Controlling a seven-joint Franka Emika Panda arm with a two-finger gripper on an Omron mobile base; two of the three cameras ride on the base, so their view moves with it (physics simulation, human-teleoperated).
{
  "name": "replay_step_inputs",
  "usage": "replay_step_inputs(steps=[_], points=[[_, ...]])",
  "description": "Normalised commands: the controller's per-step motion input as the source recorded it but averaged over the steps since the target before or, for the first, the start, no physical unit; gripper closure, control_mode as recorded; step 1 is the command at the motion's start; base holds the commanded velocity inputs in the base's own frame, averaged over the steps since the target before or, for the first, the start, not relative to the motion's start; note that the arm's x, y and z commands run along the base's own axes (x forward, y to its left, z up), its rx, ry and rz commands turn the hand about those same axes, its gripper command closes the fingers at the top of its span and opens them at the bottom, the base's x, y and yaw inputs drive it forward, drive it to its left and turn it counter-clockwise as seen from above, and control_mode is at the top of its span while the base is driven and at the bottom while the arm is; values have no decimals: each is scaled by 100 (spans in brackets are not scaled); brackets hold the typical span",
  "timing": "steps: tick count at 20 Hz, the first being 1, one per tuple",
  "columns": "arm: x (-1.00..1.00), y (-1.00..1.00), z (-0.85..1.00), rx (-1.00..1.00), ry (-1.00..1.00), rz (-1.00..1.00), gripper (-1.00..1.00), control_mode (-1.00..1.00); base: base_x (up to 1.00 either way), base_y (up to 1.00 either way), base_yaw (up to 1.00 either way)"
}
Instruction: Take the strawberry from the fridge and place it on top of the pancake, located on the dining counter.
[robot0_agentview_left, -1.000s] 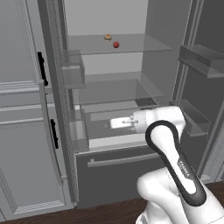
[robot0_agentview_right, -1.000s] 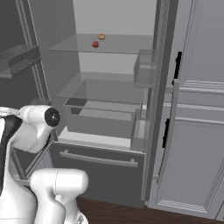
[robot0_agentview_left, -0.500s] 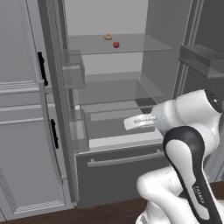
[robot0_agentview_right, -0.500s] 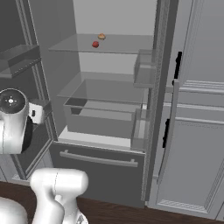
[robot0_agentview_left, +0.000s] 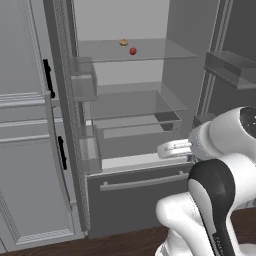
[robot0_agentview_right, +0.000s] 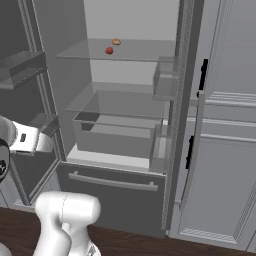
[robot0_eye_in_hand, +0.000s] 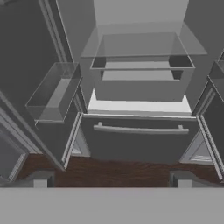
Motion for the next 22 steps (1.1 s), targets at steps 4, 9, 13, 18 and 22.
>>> replay_step_inputs(steps=[4, 9, 13, 18, 22], points=[[-1, -34, 0, 0, 6, -22, -100, -100, 0, 0, 0], [3, -1, 0, 0, 0, -1, -100, -100, 0, 0, 0], [3, -3, 0, 0, 0, 0, -100, -100, 0, 0, 0], [6, 0, 0, 0, 0, 0, -100, 100, 50, 0, -9], [0, 0, 0, 0, 0, 0, -100, 100, 70, 0, -17]])
